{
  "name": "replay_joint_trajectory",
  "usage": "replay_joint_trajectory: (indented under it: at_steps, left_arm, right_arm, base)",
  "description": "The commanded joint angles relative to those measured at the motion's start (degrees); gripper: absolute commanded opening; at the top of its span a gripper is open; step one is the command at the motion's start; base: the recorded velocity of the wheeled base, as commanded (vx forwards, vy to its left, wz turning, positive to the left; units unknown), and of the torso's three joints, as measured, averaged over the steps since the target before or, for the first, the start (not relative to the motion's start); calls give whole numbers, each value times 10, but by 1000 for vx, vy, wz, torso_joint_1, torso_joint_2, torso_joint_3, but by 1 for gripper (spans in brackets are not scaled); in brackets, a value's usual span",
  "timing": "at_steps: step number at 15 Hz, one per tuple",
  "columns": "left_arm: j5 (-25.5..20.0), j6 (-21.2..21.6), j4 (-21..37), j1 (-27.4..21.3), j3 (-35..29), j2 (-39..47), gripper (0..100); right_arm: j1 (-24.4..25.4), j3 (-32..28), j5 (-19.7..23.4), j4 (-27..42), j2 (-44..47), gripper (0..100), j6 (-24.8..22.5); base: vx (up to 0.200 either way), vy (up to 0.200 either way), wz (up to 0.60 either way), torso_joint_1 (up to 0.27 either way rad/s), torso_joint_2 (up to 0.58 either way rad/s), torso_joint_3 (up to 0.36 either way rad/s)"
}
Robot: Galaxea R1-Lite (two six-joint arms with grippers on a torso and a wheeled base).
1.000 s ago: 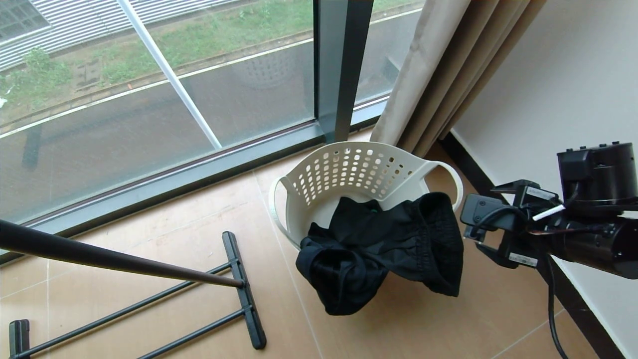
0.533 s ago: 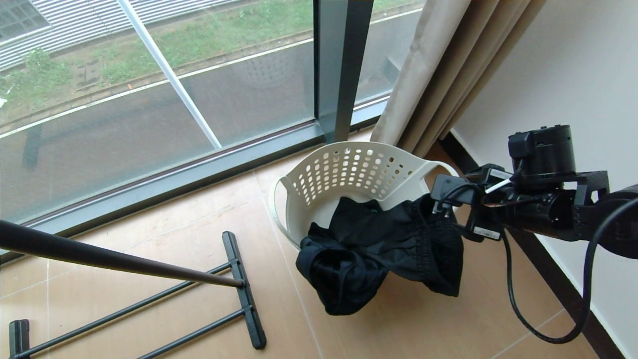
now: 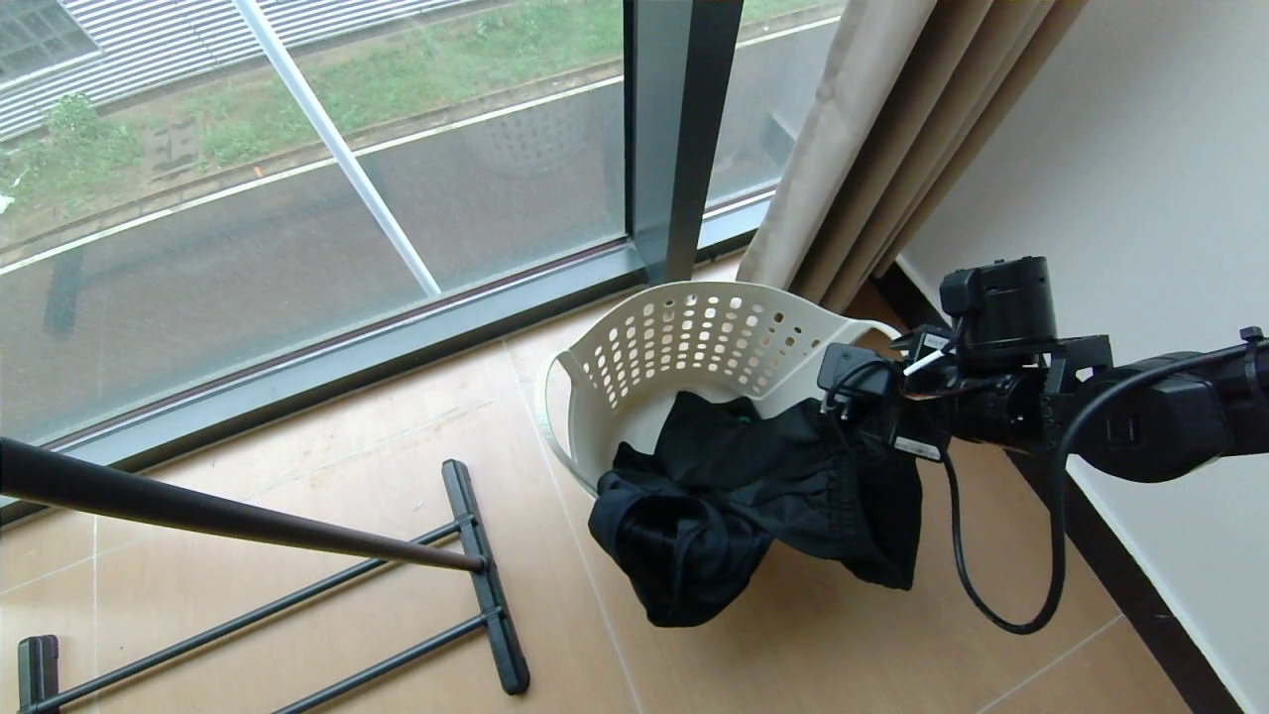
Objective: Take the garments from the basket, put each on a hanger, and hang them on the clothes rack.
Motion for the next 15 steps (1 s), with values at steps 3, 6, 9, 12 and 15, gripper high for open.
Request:
replay_joint_trajectory:
  at_steps: [3, 6, 9, 12, 15]
  left_arm:
    - [0, 0, 0, 0, 0, 1, 100]
    - [0, 0, 0, 0, 0, 1, 100]
    - [0, 0, 0, 0, 0, 1, 100]
    - [0, 0, 0, 0, 0, 1, 100]
    - [0, 0, 0, 0, 0, 1, 100]
  right_arm:
    - [0, -20, -2, -22, 38, 100, -1]
    - [-1, -55, -9, -22, 64, 100, -1]
    - [-3, -67, -9, -22, 70, 100, -1]
    - [-4, -71, -14, -22, 69, 100, 0]
    - [-4, -65, -17, -18, 65, 0, 22]
  base:
    - [0, 0, 0, 0, 0, 0]
    - [0, 0, 0, 0, 0, 0]
    - [0, 0, 0, 0, 0, 0]
    - [0, 0, 0, 0, 0, 0]
    - [0, 0, 0, 0, 0, 0]
